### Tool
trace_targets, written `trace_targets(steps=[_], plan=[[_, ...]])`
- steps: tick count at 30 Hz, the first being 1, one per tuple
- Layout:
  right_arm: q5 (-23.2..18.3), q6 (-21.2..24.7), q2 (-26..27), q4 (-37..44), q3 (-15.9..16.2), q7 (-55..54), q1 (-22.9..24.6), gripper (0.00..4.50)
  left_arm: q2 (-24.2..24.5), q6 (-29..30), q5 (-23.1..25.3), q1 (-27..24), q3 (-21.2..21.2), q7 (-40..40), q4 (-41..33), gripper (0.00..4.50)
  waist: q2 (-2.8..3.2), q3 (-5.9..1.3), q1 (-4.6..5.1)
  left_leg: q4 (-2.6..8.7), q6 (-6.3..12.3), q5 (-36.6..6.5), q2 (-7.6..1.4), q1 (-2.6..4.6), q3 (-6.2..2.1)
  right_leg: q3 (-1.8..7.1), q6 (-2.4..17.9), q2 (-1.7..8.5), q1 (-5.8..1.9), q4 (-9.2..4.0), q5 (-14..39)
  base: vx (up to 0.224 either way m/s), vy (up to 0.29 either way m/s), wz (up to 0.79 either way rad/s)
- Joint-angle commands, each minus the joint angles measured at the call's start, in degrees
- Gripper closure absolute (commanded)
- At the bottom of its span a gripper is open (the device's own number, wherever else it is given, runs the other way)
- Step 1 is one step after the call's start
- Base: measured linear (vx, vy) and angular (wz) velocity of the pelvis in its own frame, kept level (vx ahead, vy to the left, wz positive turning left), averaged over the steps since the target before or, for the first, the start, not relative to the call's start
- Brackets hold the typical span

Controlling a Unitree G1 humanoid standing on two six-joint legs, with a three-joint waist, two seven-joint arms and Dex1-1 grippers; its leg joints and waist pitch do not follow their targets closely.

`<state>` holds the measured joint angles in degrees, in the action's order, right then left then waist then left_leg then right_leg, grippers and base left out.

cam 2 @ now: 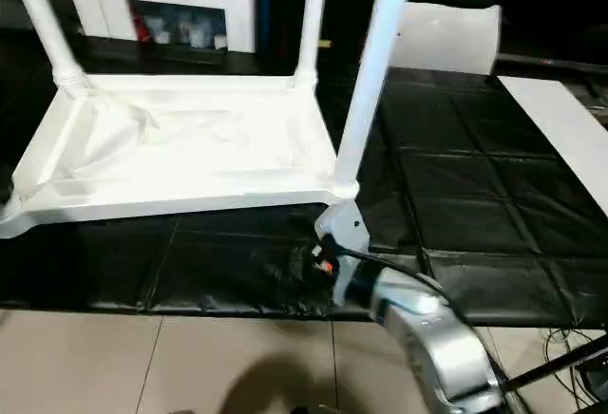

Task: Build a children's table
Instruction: Rotate table base

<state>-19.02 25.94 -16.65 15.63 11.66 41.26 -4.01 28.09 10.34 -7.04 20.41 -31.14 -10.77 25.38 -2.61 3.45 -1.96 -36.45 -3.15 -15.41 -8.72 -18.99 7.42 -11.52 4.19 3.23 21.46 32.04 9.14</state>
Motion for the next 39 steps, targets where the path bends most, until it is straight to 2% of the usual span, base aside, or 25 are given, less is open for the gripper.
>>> trace_targets(steps=[1, 2, 3, 4, 5, 7, 8, 13, 14, 15, 16, 18, 19, 20, 23, 24, 25, 27, 30, 32, 33, 34, 36, 38, 39], plan=[[-0.6, -0.1, -1.1, 0.1, -0.5, 1.1, -0.4, 0.0, 1.5, -1.6, -2.4, 1.3, 0.2, -6.9, 4.5, 0.08, 1.81, -3.19, -0.14, 5.67, 2.59, -5.2, -6.72, -0.3, -2.6, 6.41, 2.3, 8.66, -3.02, -4.09, 16.5, 0.0, 0.0, 0.0], [-0.5, -0.5, -1.5, -0.4, -0.6, 1.5, -0.8, 0.0, 2.6, -2.9, -3.5, 2.2, 0.9, -12.1, 7.7, 0.08, 1.62, -3.23, -0.08, 5.68, 2.39, -5.4, -6.55, -0.22, -2.52, 6.49, 1.9, 8.68, -3.05, -4.17, 17.4, 0.0, 0.0, 0.0], [-0.5, -0.5, -1.5, -0.4, -0.6, 1.5, -0.8, 0.0, 2.6, -2.9, -3.5, 2.2, 0.9, -12.1, 7.7, 0.08, 1.75, -3.03, -0.26, 5.71, 2.56, -5.5, -6.29, -0.11, -2.5, 6.5, 1.4, 8.71, -2.82, -4.61, 18.5, 0.0, 0.0, 0.0], [-0.4, -0.6, -1.6, -0.5, -0.6, 1.5, -0.9, 0.0, 2.9, -3.1, -3.8, 2.3, 1.1, -13.5, 8.4, 0.08, 1.81, -3.17, -0.15, 5.75, 2.22, -5.8, -6.46, -0.1, -2.51, 6.52, 1.5, 8.7, -2.99, -4.35, 18.5, 0.0, 0.0, 0.0], [-0.4, -0.8, -1.9, -1.0, -0.6, 1.7, -1.4, 0.0, 4.1, -4.1, -5.1, 2.8, 2.3, -20.4, 11.3, 0.08, 1.73, -3.14, -0.17, 5.92, 1.76, -6.1, -6.74, -0.08, -2.61, 6.55, 1.6, 8.79, -2.96, -4.27, 18.4, 0.0, 0.0, 0.0], [-0.5, -0.8, -2.0, -1.2, -0.7, 1.8, -1.5, 0.0, 4.6, -4.2, -5.5, 2.7, 2.9, -23.2, 12.0, 0.08, 1.87, -3.14, -0.29, 6.02, 1.29, -6.1, -6.85, -0.05, -2.64, 6.65, 2.1, 8.94, -2.98, -4.19, 18.0, 0.0, 0.0, 0.0], [-0.7, -0.7, -2.2, -1.3, -0.8, 1.9, -1.7, 0.0, 5.3, -3.8, -6.7, 1.9, 4.4, -30.0, 12.4, 0.08, 1.85, -3.06, -0.31, 6.01, 1.42, -5.8, -6.81, -0.11, -2.6, 6.72, 2.0, 9.05, -2.95, -4.33, 17.9, 0.0, 0.0, 0.0], [-1.3, -0.4, -2.5, -1.3, -0.9, 2.7, -1.8, 0.0, 5.8, -0.3, -10.3, -1.2, 6.9, -41.0, 8.5, 0.08, 2.08, -3.12, -1.15, 6.25, -0.25, -5.1, -7.39, 0.38, -2.15, 7.04, 5.0, 9.2, -2.78, -3.37, 14.4, 0.0, 0.0, 0.0], [-1.3, -0.4, -2.5, -1.4, -0.9, 2.8, -1.8, 0.0, 5.8, 1.1, -11.7, -2.2, 7.5, -43.5, 7.0, 0.08, 1.81, -3.06, -1.13, 6.38, -0.52, -5.2, -7.5, 0.2, -2.14, 7.12, 5.3, 9.37, -2.95, -3.24, 14.3, 0.0, 0.0, 0.0], [-1.3, -0.5, -2.7, -1.5, -0.9, 3.0, -1.7, 0.0, 5.9, 1.6, -12.8, -2.6, 8.0, -46.0, 6.7, 0.08, 1.94, -2.83, -1.21, 6.48, -0.75, -6.5, -7.37, 0.11, -2.03, 7.09, 5.3, 9.22, -2.9, -3.45, 15.6, 0.0, 0.0, 0.0], [-0.9, -0.7, -2.7, -1.9, -0.8, 2.7, -1.8, 0.0, 5.8, 3.0, -14.0, -3.7, 8.9, -48.0, 4.9, 0.08, 1.62, -2.82, -1.22, 6.46, -0.81, -7.7, -7.13, 0.26, -1.89, 7.12, 4.8, 9.3, -2.94, -3.88, 17.8, 0.0, 0.0, 0.0], [1.1, -0.9, -2.5, -3.8, -0.7, 0.4, -2.7, 0.0, 5.5, 5.0, -15.9, -5.8, 11.6, -53.0, 1.6, 0.08, 1.58, -2.56, -1.23, 6.64, -1.17, -8.6, -7.28, 0.14, -1.88, 7.12, 4.1, 9.58, -3.05, -4.19, 21.3, 0.0, 0.0, 0.0], [2.0, -0.8, -2.3, -4.8, -0.7, -0.9, -3.2, 0.0, 5.2, 5.8, -16.4, -6.4, 12.6, -54.0, 0.2, 0.08, 1.56, -2.21, -1.09, 6.73, -1.45, -11.1, -7.18, 0.69, -1.69, 6.98, 3.2, 9.36, -2.66, -4.96, 25.2, 0.0, 0.0, 0.0], [3.0, -0.3, -2.0, -6.0, -0.8, -2.5, -3.8, 0.0, 5.1, 6.4, -16.6, -6.8, 13.4, -55.0, -0.9, 0.08, 1.53, -2.12, -1.0, 6.74, -1.66, -13.2, -6.9, 0.97, -1.63, 6.79, 2.3, 9.28, -2.69, -5.46, 28.4, 0.0, 0.0, 0.0], [6.1, 0.5, -0.4, -10.3, -1.8, -8.6, -6.0, 0.0, 4.0, 8.8, -18.0, -8.4, 16.2, -56.4, -6.1, 0.08, 1.33, -2.34, -0.68, 6.82, -1.88, -12.8, -7.01, 0.84, -1.82, 6.58, 1.2, 9.28, -2.89, -5.6, 29.7, 0.0, 0.0, 0.0], [7.0, 0.8, 0.1, -11.6, -2.1, -10.5, -6.7, 0.0, 3.6, 9.6, -18.5, -8.8, 17.2, -56.6, -8.0, 0.08, 1.02, -2.38, -0.5, 6.78, -2.09, -12.6, -7.1, 0.83, -1.81, 6.64, 1.3, 9.27, -2.81, -5.46, 29.3, 0.0, 0.0, 0.0], [7.3, 0.8, 0.2, -11.9, -2.1, -10.9, -6.9, 0.0, 3.5, 9.8, -18.6, -8.9, 17.4, -56.6, -8.4, 0.08, 1.18, -2.35, -0.45, 6.72, -1.9, -12.5, -6.86, 0.8, -1.71, 6.64, 1.3, 9.16, -2.81, -5.58, 29.1, 0.0, 0.0, 0.0], [9.9, 1.0, 1.5, -15.5, -2.3, -15.5, -8.7, 0.0, 1.8, 11.6, -19.8, -9.9, 20.2, -56.2, -13.7, 0.08, 0.96, -2.55, -0.18, 6.61, -1.71, -10.4, -6.84, 0.46, -1.59, 6.83, 1.7, 9.18, -2.96, -5.21, 27.2, 0.0, 0.0, 0.0], [13.0, 0.9, 3.1, -21.8, -1.6, -20.3, -11.8, 0.0, -0.8, 14.4, -21.7, -11.0, 24.6, -55.9, -21.3, 0.08, 0.78, -3.05, 0.19, 6.37, -1.44, -5.5, -6.94, 0.34, -1.34, 7.1, 4.0, 9.05, -3.09, -4.05, 21.0, 0.0, 0.0, 0.0], [13.6, 0.6, 3.2, -23.1, -1.3, -20.9, -12.5, 0.0, -1.0, 14.9, -21.9, -11.2, 25.3, -55.9, -22.6, 0.08, 0.87, -3.11, 0.24, 6.25, -0.92, -2.5, -6.76, 0.26, -1.07, 7.18, 5.3, 8.7, -3.08, -3.41, 17.4, 0.0, 0.0, 0.0], [14.5, 0.7, 3.2, -25.3, -0.9, -21.7, -13.5, 0.0, -1.7, 15.4, -22.1, -11.2, 26.5, -55.6, -24.2, 0.08, 0.23, -3.23, 0.35, 6.15, -0.2, -0.5, -6.7, 0.01, -0.93, 7.33, 5.7, 8.79, -3.34, -2.9, 15.5, 0.0, 0.0, 0.0], [15.4, 0.2, 3.3, -27.7, -0.6, -22.4, -14.6, 0.0, -2.5, 16.0, -22.4, -11.1, 27.7, -55.3, -26.0, 0.08, 0.19, -3.37, 0.3, 6.05, 0.27, 1.1, -6.62, -0.08, -0.78, 7.39, 5.9, 8.78, -3.45, -2.64, 14.4, 0.0, 0.0, 0.0], [17.0, -0.7, 3.9, -32.5, 0.0, -23.8, -17.0, 0.0, -4.0, 17.9, -23.5, -10.8, 29.7, -54.5, -29.5, 0.08, -0.03, -3.41, 0.56, 5.91, 0.64, 2.0, -6.47, -0.17, -0.63, 7.51, 6.3, 8.62, -3.42, -2.41, 13.2, 0.0, 0.0, 0.0], [18.0, -2.2, 5.0, -36.4, 0.2, -24.6, -19.2, 0.0, -5.0, 19.9, -24.6, -10.7, 31.0, -53.6, -32.4, 0.08, -0.34, -3.57, 0.69, 5.64, 0.98, 2.8, -5.95, -0.9, -0.32, 7.79, 6.2, 8.5, -3.81, -2.15, 13.1, 0.0, 0.0, 0.0], [18.3, -2.9, 5.4, -37.7, 0.3, -24.8, -20.1, 0.0, -5.5, 20.5, -25.0, -10.6, 31.7, -53.3, -33.3, 0.08, -0.33, -3.43, 0.63, 5.57, 1.37, 2.1, -5.61, -0.92, 0.0, 7.96, 5.7, 8.3, -3.65, -2.42, 14.9, 0.0, 0.0, 0.0]])
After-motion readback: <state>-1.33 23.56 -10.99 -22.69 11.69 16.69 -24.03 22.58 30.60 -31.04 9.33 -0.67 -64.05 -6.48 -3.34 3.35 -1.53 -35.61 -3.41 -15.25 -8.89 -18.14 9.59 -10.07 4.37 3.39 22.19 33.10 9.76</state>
